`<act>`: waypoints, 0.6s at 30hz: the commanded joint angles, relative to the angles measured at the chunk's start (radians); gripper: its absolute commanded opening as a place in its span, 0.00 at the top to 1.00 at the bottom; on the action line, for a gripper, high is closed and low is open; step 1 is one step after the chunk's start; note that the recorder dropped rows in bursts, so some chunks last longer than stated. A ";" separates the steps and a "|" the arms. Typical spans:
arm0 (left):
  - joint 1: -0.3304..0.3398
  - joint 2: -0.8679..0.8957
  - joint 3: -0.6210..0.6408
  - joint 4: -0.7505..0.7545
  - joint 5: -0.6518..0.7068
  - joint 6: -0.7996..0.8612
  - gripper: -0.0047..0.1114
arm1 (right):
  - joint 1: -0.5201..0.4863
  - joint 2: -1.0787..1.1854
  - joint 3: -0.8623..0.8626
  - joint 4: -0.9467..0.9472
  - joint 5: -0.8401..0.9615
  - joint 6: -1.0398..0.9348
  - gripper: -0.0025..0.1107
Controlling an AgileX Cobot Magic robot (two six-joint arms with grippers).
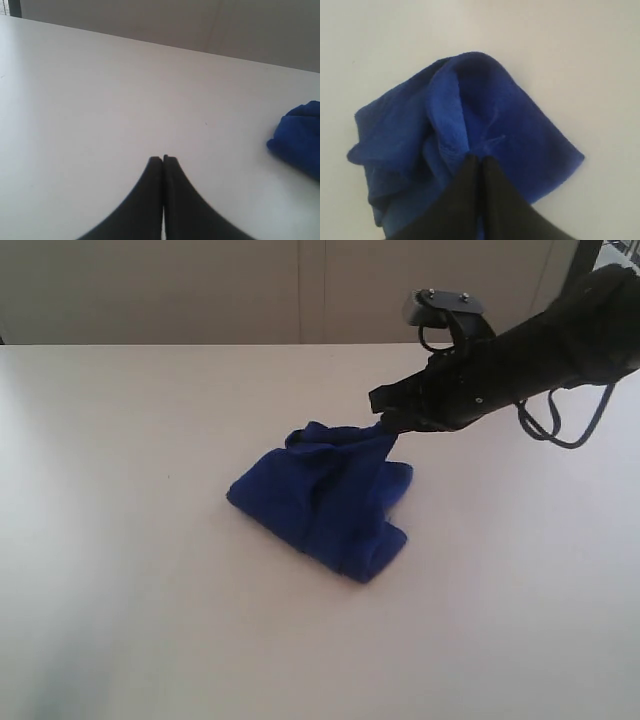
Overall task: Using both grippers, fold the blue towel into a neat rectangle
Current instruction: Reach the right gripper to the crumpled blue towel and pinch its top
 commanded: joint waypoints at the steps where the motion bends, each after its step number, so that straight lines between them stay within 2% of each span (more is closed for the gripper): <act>1: 0.004 -0.004 0.003 -0.008 0.001 0.000 0.96 | -0.001 -0.050 0.054 -0.042 -0.072 0.045 0.98; 11: 0.004 -0.004 0.003 -0.008 -0.008 0.001 0.96 | -0.001 -0.037 0.066 -0.028 -0.073 0.045 0.98; 18: 0.004 -0.004 0.003 -0.008 -0.111 0.023 0.96 | -0.001 -0.037 0.066 -0.028 -0.068 0.045 0.98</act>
